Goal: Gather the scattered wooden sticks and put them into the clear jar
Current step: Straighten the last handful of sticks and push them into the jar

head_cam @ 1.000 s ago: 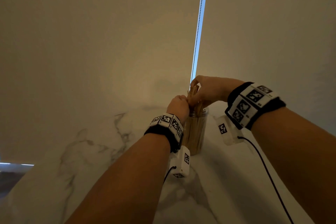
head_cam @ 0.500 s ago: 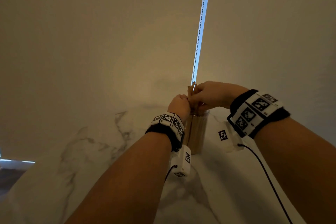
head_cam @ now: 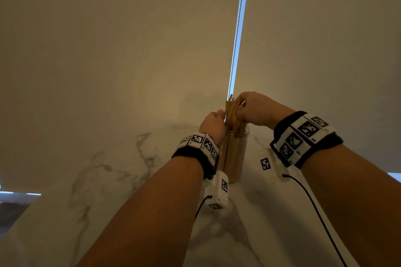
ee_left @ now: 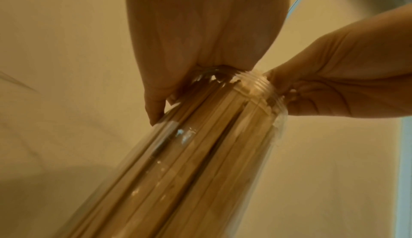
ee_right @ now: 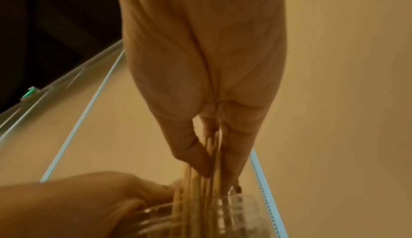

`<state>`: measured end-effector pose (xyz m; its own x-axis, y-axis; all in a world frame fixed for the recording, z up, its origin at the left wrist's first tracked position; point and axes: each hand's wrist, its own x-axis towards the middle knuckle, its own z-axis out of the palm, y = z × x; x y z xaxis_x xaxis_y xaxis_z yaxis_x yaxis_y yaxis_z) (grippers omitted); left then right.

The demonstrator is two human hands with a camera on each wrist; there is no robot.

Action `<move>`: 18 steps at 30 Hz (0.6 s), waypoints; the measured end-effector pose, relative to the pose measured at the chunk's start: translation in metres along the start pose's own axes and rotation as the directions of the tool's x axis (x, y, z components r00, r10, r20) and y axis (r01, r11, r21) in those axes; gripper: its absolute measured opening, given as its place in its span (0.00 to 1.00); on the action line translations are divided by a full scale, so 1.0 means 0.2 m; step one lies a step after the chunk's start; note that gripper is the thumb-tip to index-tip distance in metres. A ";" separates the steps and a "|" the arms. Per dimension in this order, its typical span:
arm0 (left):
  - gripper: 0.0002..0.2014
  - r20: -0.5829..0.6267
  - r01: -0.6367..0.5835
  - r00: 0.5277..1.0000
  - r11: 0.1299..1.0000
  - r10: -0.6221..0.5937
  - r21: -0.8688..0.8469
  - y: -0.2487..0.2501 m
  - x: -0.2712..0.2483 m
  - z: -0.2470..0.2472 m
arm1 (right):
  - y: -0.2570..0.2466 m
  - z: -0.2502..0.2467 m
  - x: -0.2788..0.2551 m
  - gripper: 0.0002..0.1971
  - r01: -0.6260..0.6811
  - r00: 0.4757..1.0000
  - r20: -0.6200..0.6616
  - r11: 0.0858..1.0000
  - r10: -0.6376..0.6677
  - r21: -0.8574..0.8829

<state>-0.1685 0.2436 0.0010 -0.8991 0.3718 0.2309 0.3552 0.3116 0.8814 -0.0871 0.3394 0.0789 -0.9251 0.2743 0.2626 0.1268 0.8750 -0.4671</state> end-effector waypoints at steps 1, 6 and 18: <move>0.24 -0.004 0.007 1.000 1.000 -0.007 -0.002 0.00 0.00 0.00 | 0.00 0.01 -0.01 0.08 0.031 0.999 0.037 0.998 -0.029 -0.063; 0.24 -0.015 0.019 1.000 1.000 -0.019 -0.017 -0.01 0.01 0.01 | -0.01 0.06 -0.02 0.12 0.099 0.988 0.139 0.966 -0.067 -0.239; 0.17 0.012 0.023 1.000 0.998 -0.023 0.055 0.00 -0.01 0.00 | 0.03 0.05 0.01 0.03 0.135 0.990 -0.014 0.976 -0.139 -0.170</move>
<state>-0.1662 0.2422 0.0011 -0.9040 0.3751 0.2053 0.3484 0.3676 0.8623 -0.0914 0.3411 0.0672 -0.9288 0.1550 0.3367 0.0598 0.9591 -0.2765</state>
